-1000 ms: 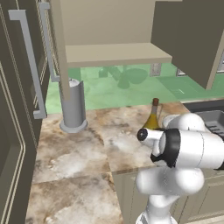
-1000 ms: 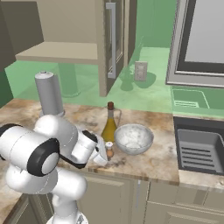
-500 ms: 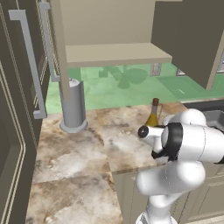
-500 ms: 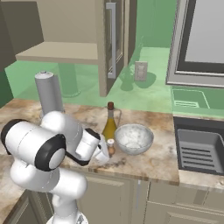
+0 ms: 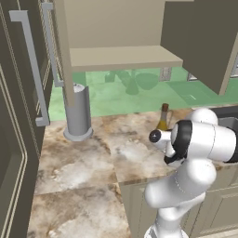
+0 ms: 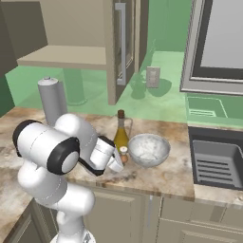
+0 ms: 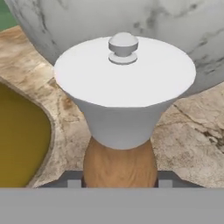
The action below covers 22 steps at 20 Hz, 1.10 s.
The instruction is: Retrieve the bottle and the shaker from the cabinet and place them next to the mixing bowl on the counter. Then add garlic from the fridge to the mixing bowl.
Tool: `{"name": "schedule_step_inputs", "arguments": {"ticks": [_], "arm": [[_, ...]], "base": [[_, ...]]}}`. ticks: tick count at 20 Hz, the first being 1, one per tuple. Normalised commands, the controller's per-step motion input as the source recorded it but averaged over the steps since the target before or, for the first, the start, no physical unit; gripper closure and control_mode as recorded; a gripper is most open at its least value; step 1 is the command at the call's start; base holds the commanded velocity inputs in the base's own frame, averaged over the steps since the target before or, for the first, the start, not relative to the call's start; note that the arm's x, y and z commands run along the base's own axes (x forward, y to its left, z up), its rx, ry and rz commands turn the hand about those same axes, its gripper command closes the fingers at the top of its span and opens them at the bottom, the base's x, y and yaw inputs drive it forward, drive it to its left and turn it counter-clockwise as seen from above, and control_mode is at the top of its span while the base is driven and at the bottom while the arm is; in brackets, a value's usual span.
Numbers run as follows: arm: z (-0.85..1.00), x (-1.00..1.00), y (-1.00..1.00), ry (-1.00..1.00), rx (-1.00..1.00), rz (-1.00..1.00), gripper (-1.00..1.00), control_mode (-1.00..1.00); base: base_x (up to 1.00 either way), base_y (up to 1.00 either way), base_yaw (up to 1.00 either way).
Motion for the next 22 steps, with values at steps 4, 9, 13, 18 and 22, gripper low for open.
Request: {"name": "schedule_step_inputs", "arguments": {"ticks": [4, 9, 13, 18, 22], "arm": [[-0.19, 0.00, 0.00, -0.04, 0.07, 0.00, -1.00, -1.00], [-0.07, -0.11, 0.00, 0.00, 0.03, 0.00, -1.00, -1.00], [0.00, -0.33, 0.04, 0.00, 0.00, -0.01, -1.00, -1.00], [0.03, -0.43, 0.02, 0.00, 0.00, -0.03, -1.00, -1.00], [0.57, -0.19, 0.07, 0.02, 0.00, 0.00, -1.00, -1.00]], "base": [[0.00, 0.00, 0.00], [0.00, 0.00, 0.00], [0.00, 0.00, 0.00], [0.00, 0.00, 0.00], [0.00, 0.00, 0.00]]}}
